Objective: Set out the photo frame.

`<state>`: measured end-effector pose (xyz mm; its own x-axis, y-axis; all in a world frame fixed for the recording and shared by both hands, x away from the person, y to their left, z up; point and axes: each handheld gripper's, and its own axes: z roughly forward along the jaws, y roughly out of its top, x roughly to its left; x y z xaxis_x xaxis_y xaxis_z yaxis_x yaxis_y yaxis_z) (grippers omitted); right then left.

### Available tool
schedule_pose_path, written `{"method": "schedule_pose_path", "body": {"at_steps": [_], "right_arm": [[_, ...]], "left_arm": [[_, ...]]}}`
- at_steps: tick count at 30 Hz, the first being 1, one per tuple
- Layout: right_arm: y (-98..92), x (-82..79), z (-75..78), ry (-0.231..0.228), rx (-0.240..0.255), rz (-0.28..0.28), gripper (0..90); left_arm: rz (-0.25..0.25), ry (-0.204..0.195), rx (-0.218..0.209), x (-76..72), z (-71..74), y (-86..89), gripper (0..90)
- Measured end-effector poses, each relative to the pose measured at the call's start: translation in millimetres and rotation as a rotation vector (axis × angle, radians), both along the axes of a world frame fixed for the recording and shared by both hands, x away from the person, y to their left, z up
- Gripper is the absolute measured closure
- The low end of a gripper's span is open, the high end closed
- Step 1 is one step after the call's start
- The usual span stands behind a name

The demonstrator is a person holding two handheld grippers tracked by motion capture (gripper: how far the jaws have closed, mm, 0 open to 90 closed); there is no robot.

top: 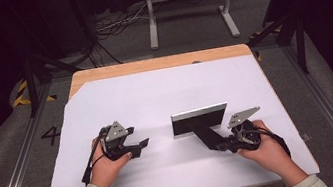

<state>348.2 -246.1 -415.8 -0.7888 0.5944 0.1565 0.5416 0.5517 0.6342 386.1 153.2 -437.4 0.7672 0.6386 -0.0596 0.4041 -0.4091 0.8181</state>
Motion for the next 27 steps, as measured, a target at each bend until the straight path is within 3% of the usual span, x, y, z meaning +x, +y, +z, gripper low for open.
{"method": "schedule_pose_path", "body": {"at_steps": [15, 22, 27], "right_arm": [[-4.7, -4.0, 4.4, 0.015, 0.012, 0.0, 74.3], [-9.1, -6.5, 13.6, 0.019, 0.048, 0.001, 72.5], [-13.4, -9.4, 21.6, 0.002, 0.046, 0.004, 72.9]], "left_arm": [[-0.038, 0.018, -0.027, 1.7, 0.1, -6.0, 30.8], [-0.047, 0.023, -0.011, 2.4, 1.7, -6.2, 34.1], [-0.06, 0.027, 0.001, 2.6, 2.5, -8.5, 36.0]]}}
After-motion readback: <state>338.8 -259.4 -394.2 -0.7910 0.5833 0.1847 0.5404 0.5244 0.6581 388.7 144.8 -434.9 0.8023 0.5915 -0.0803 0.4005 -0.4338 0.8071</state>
